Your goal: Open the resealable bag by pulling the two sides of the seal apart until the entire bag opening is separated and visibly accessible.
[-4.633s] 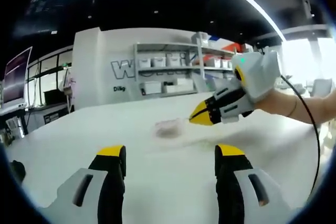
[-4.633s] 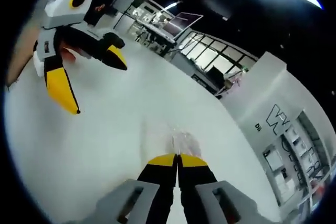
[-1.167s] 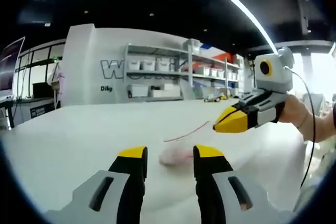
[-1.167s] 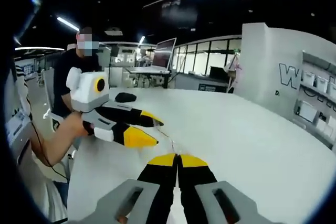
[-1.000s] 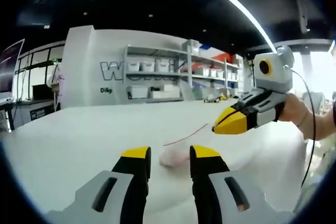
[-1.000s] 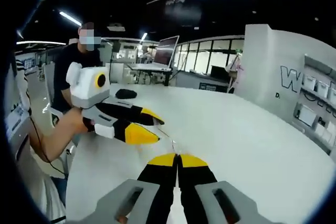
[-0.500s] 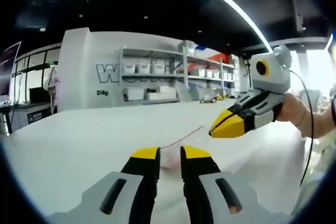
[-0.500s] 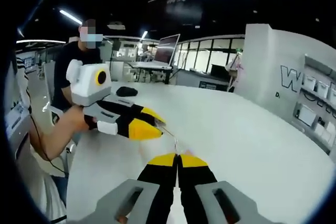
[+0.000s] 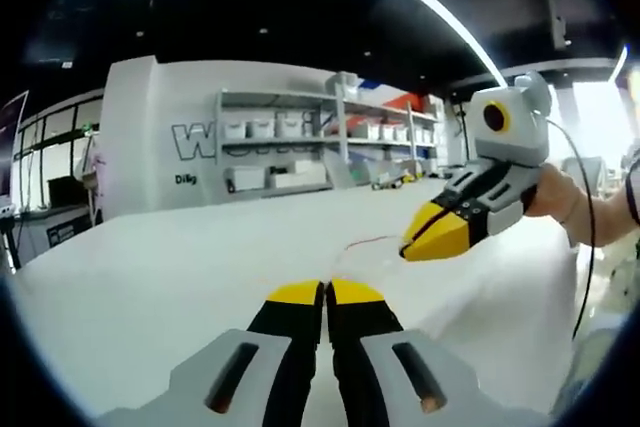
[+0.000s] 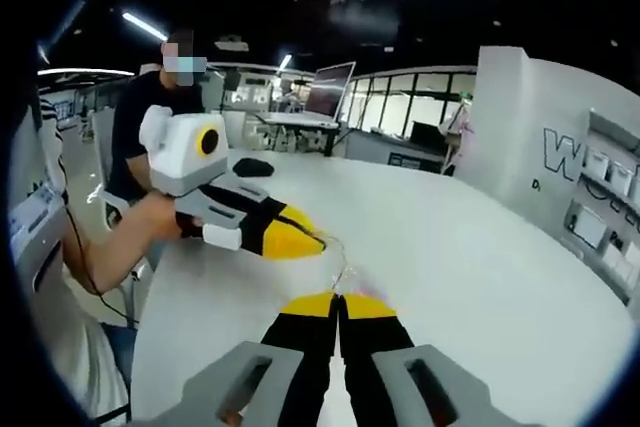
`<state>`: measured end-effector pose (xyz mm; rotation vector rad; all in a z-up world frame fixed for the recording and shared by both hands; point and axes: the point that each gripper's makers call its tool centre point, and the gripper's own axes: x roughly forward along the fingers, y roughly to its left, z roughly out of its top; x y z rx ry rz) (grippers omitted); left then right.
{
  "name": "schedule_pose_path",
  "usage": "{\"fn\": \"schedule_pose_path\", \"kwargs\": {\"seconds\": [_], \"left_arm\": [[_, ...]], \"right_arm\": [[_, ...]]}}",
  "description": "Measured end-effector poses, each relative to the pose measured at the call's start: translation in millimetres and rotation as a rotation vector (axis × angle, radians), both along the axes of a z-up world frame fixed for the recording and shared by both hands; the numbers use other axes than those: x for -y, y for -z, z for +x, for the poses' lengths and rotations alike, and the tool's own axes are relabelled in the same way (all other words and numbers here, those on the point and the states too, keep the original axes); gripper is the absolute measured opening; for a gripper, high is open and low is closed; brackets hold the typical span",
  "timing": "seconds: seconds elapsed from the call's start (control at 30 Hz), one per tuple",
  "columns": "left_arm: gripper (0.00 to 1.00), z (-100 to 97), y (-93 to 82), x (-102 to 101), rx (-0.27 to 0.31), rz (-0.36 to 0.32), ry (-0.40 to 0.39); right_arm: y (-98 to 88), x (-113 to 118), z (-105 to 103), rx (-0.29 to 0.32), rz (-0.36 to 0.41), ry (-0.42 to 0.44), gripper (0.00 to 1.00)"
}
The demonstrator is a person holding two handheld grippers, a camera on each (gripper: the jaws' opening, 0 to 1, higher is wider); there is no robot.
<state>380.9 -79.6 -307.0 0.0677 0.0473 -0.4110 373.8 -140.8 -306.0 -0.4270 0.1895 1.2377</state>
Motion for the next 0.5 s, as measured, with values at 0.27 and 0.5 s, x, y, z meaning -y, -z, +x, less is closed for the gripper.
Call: {"fn": "schedule_pose_path", "kwargs": {"seconds": [0.27,0.5], "left_arm": [[0.03,-1.2,-0.4,-3,0.0,0.017,0.025],[0.06,-9.2,0.3,1,-0.005,0.013,0.134]], "right_arm": [[-14.0,3,-10,-0.029,0.014,-0.066,0.1],[-27.0,-1,-10,-0.145,0.041,-0.145,0.11]]}}
